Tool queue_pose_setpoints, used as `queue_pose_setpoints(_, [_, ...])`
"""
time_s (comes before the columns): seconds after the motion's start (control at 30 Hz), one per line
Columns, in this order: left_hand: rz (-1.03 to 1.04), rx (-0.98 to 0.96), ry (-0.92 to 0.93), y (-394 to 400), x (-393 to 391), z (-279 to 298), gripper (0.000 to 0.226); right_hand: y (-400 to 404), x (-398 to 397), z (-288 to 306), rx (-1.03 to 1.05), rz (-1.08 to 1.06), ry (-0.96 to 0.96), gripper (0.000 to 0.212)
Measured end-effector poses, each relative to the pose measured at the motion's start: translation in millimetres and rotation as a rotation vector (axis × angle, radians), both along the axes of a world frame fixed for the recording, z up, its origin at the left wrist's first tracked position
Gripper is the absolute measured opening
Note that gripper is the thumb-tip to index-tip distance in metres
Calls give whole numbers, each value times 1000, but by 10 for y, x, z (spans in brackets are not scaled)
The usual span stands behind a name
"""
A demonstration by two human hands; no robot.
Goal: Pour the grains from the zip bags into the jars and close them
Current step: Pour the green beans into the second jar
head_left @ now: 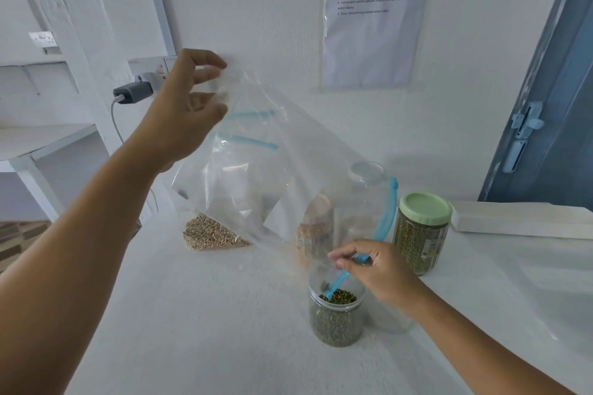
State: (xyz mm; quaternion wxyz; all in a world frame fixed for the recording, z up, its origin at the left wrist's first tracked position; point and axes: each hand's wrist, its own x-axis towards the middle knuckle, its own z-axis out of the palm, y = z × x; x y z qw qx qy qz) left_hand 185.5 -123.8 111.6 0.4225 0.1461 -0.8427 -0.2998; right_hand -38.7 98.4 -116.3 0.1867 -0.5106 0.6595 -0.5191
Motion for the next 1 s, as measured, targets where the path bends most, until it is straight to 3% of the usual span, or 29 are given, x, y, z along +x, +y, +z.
queue_pose_setpoints(0.17, [87, -40, -41, -57, 160, -253, 39, -2, -13, -22, -11, -11, -5, 21])
queue_pose_setpoints(0.23, [157, 37, 11, -66, 253, -481, 30, -2, -13, -33, -14, -13, -5, 20])
queue_pose_setpoints(0.47, [75, 748, 282, 161, 373, -1314, 27, -14, -13, -64, -11, 4, -41, 21])
queue_pose_setpoints(0.63, [-51, 1036, 378, 74, 365, -1488, 21, -24, -49, -92, -2, 18, -41, 22])
queue_pose_setpoints(0.83, [-54, 931, 366, -44, 246, -1341, 8, -2, -64, -88, -23, 20, 2, 20])
queue_pose_setpoints(1.0, [-85, 925, 482, -74, 209, -1255, 18, -10, -68, -101, -20, 11, 20, 19])
